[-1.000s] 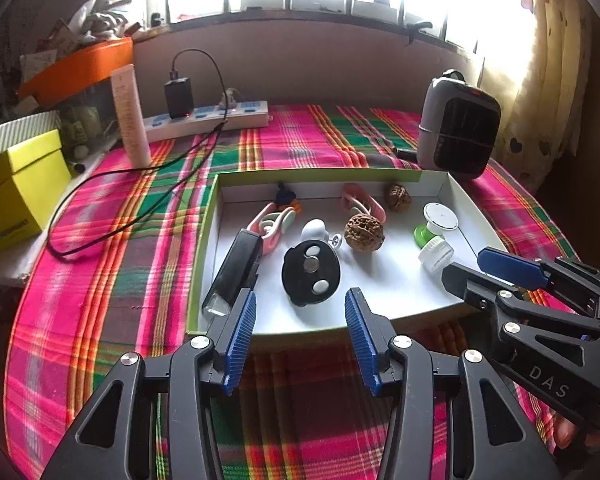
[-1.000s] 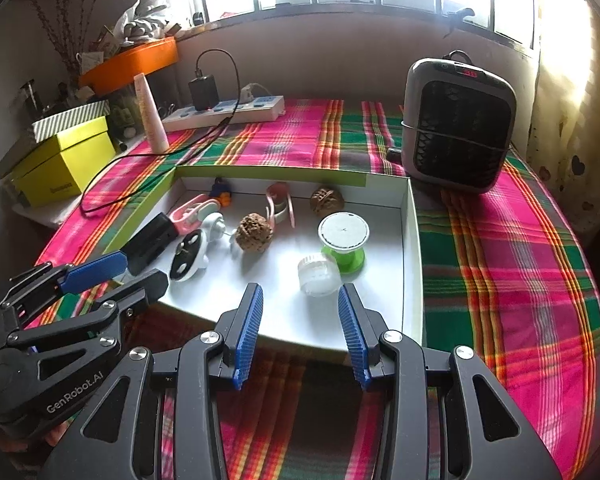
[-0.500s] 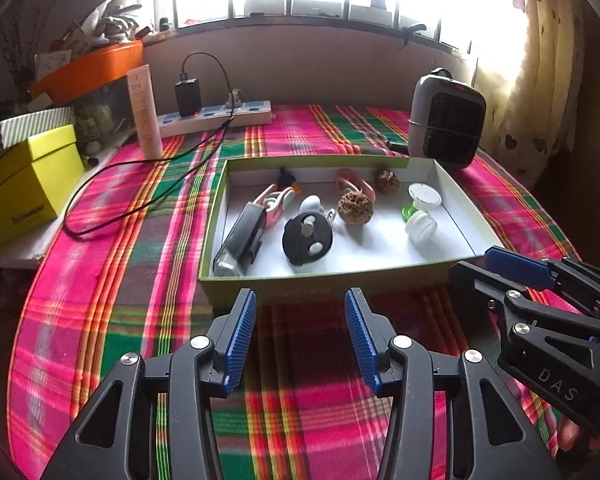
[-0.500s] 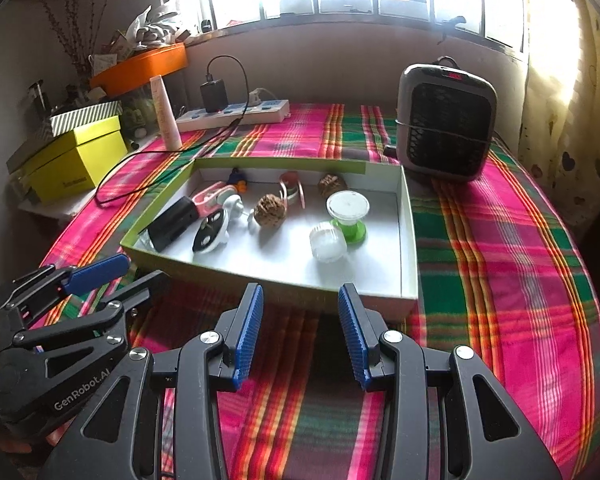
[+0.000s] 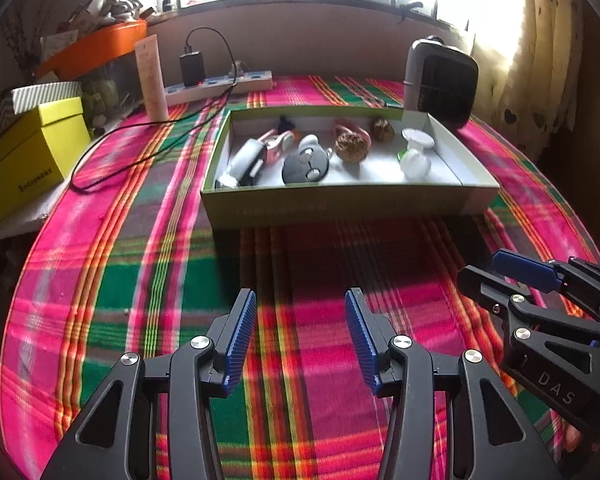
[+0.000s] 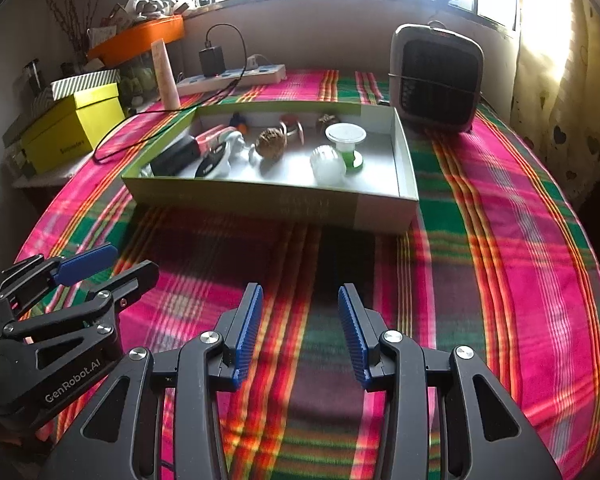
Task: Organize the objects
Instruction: 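Withdraw both open grippers away from the tray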
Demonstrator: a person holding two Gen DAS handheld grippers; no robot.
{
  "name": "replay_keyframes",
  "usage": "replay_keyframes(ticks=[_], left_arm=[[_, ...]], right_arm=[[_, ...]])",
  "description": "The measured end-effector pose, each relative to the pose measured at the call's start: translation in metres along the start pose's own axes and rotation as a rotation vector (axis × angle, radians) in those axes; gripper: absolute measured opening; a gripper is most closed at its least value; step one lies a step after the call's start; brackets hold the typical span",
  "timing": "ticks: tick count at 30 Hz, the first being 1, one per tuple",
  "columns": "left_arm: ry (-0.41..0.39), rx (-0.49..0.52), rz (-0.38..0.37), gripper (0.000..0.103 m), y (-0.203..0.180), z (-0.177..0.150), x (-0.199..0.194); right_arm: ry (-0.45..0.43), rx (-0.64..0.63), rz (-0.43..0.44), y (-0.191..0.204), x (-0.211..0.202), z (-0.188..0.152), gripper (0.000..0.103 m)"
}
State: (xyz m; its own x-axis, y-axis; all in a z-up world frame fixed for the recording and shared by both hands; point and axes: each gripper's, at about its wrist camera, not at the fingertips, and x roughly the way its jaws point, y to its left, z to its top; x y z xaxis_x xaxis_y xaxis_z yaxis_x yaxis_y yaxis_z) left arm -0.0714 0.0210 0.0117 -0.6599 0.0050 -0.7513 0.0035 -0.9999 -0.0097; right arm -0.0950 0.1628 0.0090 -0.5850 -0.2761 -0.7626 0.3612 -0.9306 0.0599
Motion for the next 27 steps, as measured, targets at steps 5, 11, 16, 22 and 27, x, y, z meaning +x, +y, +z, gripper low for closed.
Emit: replay_keyframes(ticks=[5, 11, 16, 22, 27], left_arm=[[0.024, -0.009, -0.002, 0.045, -0.0003, -0.0063, 0.0005], [0.026, 0.001, -0.002, 0.045, -0.0030, -0.0084, -0.0013], [0.027, 0.003, 0.000, 0.045, -0.0035, -0.0086, -0.0011], [0.027, 0.004, 0.001, 0.045, -0.0039, -0.0085, -0.0011], [0.027, 0.004, 0.001, 0.046, -0.0042, -0.0087, -0.0012]], right_arm=[[0.013, -0.002, -0.010, 0.0011, -0.0007, -0.0078, 0.041], [0.012, 0.004, -0.018, -0.0006, -0.0025, -0.0105, 0.041], [0.012, 0.002, -0.023, 0.0002, -0.0029, -0.0104, 0.041], [0.012, 0.002, -0.023, 0.0003, -0.0030, -0.0106, 0.041], [0.012, 0.003, -0.022, 0.0005, -0.0025, -0.0103, 0.041]])
